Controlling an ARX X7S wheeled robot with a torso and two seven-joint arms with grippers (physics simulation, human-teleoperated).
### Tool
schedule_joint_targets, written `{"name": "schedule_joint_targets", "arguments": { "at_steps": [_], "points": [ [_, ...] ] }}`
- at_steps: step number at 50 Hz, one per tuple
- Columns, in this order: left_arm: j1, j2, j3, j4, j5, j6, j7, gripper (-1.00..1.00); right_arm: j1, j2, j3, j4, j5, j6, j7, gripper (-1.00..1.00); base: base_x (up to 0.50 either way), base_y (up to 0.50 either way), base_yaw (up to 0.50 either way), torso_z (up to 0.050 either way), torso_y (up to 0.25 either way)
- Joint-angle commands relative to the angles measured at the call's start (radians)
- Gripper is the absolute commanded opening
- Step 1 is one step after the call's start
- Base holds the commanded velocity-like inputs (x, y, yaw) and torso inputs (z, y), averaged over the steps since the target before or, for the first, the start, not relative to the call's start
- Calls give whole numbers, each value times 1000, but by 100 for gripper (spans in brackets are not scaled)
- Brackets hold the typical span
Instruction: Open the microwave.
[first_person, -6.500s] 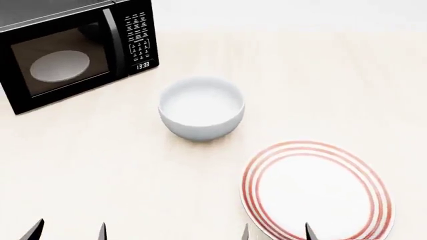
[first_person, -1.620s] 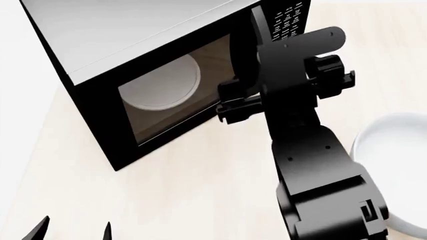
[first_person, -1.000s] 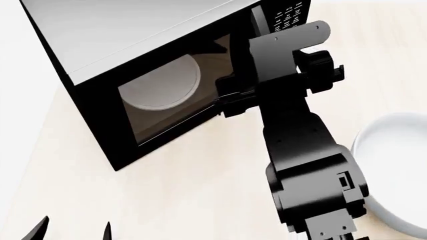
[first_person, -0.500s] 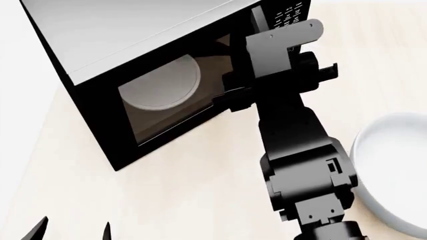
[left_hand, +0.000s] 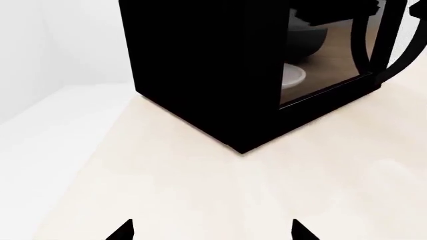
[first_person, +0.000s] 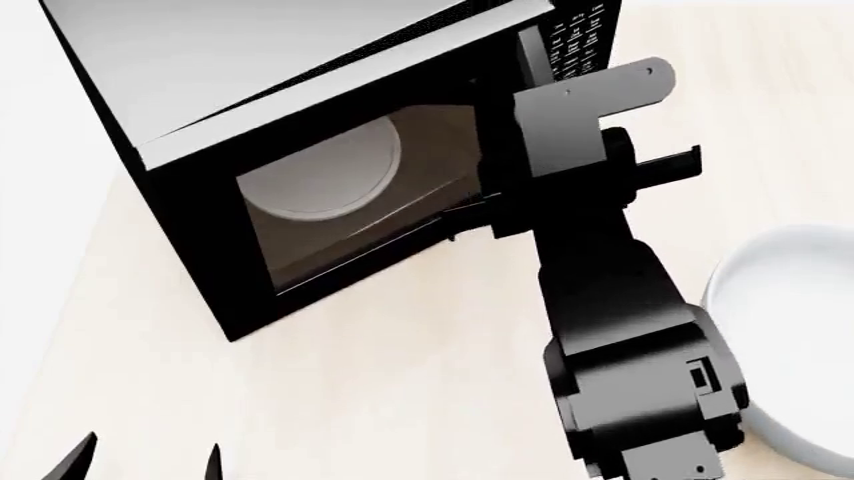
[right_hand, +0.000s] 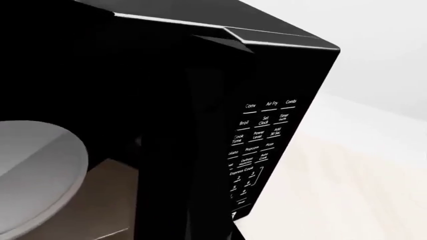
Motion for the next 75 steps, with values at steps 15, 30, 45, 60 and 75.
{"name": "schedule_joint_targets", "arguments": {
  "at_steps": [15,30,45,60,75],
  "points": [
    [1,-7,9,-9,-1,-8,-15,100,-134,76,9,-404,109,146,32,-100,0,0,2,0,1],
    [4,-13,14,-4,-3,-8,-22,100,-191,98,15,-525,141,182,48,-100,0,0,3,0,4],
    [0,-15,19,-12,-8,-5,-26,100,-299,122,31,-643,174,184,71,-100,0,0,0,0,4],
    [-2,-18,21,-12,-17,-5,-29,100,-385,145,48,-759,209,197,94,-100,0,0,0,0,2],
    [-8,-20,26,-17,-21,-4,-32,100,-447,149,60,-783,222,158,99,-100,0,0,0,0,1]
  ]
}}
